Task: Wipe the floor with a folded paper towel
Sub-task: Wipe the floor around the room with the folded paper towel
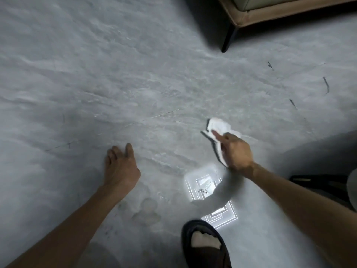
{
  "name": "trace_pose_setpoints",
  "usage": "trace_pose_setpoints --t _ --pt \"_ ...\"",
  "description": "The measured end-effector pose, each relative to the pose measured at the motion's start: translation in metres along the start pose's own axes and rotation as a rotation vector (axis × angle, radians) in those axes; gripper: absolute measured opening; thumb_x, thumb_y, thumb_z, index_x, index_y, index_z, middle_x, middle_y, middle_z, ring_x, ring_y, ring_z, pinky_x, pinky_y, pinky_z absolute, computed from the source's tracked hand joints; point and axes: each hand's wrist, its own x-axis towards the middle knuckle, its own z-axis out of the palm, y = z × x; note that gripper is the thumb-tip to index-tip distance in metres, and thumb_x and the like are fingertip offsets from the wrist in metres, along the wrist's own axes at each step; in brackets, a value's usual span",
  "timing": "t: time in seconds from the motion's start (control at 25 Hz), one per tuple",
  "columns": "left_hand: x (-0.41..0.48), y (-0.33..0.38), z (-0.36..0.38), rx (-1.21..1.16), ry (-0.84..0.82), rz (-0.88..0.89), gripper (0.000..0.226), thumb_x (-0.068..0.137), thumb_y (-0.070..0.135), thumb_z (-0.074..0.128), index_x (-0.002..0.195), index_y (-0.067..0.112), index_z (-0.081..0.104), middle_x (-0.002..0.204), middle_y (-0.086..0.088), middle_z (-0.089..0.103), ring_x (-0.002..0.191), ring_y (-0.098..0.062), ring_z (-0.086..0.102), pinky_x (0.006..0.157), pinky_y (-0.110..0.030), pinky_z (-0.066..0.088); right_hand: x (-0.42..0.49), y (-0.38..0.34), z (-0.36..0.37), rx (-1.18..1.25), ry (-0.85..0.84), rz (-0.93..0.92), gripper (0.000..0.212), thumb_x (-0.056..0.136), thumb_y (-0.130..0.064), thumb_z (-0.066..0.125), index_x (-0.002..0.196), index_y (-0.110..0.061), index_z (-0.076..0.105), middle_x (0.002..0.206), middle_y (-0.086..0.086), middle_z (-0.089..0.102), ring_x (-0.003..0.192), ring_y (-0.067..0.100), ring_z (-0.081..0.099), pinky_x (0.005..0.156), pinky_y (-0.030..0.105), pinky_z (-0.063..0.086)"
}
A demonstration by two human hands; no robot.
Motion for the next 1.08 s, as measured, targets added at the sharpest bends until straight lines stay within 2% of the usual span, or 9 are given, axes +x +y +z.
trace_pose_setpoints --t 0.12,0.24,0.32,0.44,0.52,0.72,0.88,0.96,1.08 --pt "-0.001 -0.027 0.004 -0.069 -0.001 -0.103 0.074 0.095 0.040 0.043 0.153 0.018 0.002 0.151 -0.038 0.001 0.139 -0.055 0.009 0.116 -0.054 0.014 0.026 0.041 -0.009 0.082 -0.064 0.598 0.054 0.093 -0.017 0.046 0.145 -0.029 0.039 0.114 0.019 0.060 0.098 0.041 0.061 0.080 0.045 0.051" --pt "0.015 -0.033 0.005 -0.119 -0.033 -0.185 0.095 0.084 0.070 0.041 0.151 0.027 -0.011 0.150 -0.039 -0.014 0.137 -0.060 -0.005 0.115 -0.060 0.005 0.079 -0.028 -0.003 0.088 0.077 0.725 0.051 0.095 -0.018 0.040 0.145 -0.025 0.037 0.114 0.019 0.059 0.097 0.039 0.062 0.077 0.043 0.049" --pt "0.027 -0.029 0.008 -0.168 -0.080 -0.217 0.107 0.076 0.071 0.053 0.150 0.031 -0.013 0.148 -0.041 -0.018 0.136 -0.062 -0.009 0.114 -0.061 0.004 0.088 -0.105 0.016 0.077 0.054 0.364 0.053 0.094 -0.014 0.043 0.146 -0.026 0.037 0.107 0.015 0.059 0.088 0.035 0.062 0.065 0.040 0.047" --pt "0.038 -0.024 0.010 -0.253 -0.126 -0.262 0.116 0.070 0.064 0.068 0.148 0.036 -0.013 0.148 -0.042 -0.018 0.136 -0.062 -0.009 0.113 -0.062 0.006 0.061 -0.183 0.025 0.092 -0.192 -0.497 0.057 0.089 -0.013 0.055 0.143 -0.028 0.043 0.095 0.011 0.058 0.079 0.030 0.060 0.060 0.036 0.043" --pt "0.043 -0.030 0.006 -0.265 -0.147 -0.280 0.117 0.070 0.061 0.070 0.148 0.036 -0.014 0.147 -0.043 -0.019 0.136 -0.063 -0.010 0.113 -0.063 0.005 0.074 -0.155 0.019 0.084 -0.189 -0.632 0.056 0.091 -0.017 0.057 0.144 -0.030 0.042 0.096 0.010 0.059 0.080 0.030 0.060 0.063 0.039 0.048" --pt "0.046 -0.038 -0.003 -0.287 -0.181 -0.306 0.118 0.070 0.060 0.071 0.149 0.035 -0.014 0.145 -0.044 -0.020 0.135 -0.064 -0.011 0.112 -0.064 0.004 0.060 -0.024 -0.010 0.079 -0.238 0.268 0.053 0.098 -0.023 0.044 0.150 -0.027 0.031 0.125 0.016 0.058 0.111 0.035 0.057 0.088 0.044 0.047" --pt "0.052 -0.032 -0.021 -0.286 -0.142 -0.251 0.118 0.070 0.060 0.071 0.149 0.034 -0.014 0.145 -0.045 -0.017 0.135 -0.065 -0.009 0.112 -0.066 0.005 0.032 -0.067 -0.007 0.117 -0.046 0.611 0.052 0.097 -0.020 0.041 0.148 -0.025 0.034 0.119 0.017 0.061 0.102 0.035 0.062 0.081 0.041 0.049" --pt "0.051 -0.043 -0.021 -0.267 -0.138 -0.258 0.118 0.071 0.060 0.070 0.149 0.033 -0.014 0.146 -0.046 -0.015 0.135 -0.065 -0.007 0.112 -0.066 0.007 0.009 -0.154 0.016 0.139 -0.041 0.403 0.054 0.094 -0.018 0.043 0.146 -0.026 0.037 0.104 0.010 0.063 0.084 0.032 0.065 0.062 0.037 0.048" --pt "0.043 -0.052 -0.015 -0.232 -0.125 -0.218 0.116 0.072 0.061 0.069 0.150 0.032 -0.012 0.147 -0.044 -0.013 0.135 -0.064 -0.005 0.112 -0.066 0.008 -0.050 -0.232 0.030 0.093 -0.157 -0.283 0.053 0.088 -0.025 0.046 0.141 -0.030 0.042 0.085 0.000 0.058 0.064 0.024 0.059 0.049 0.030 0.035"
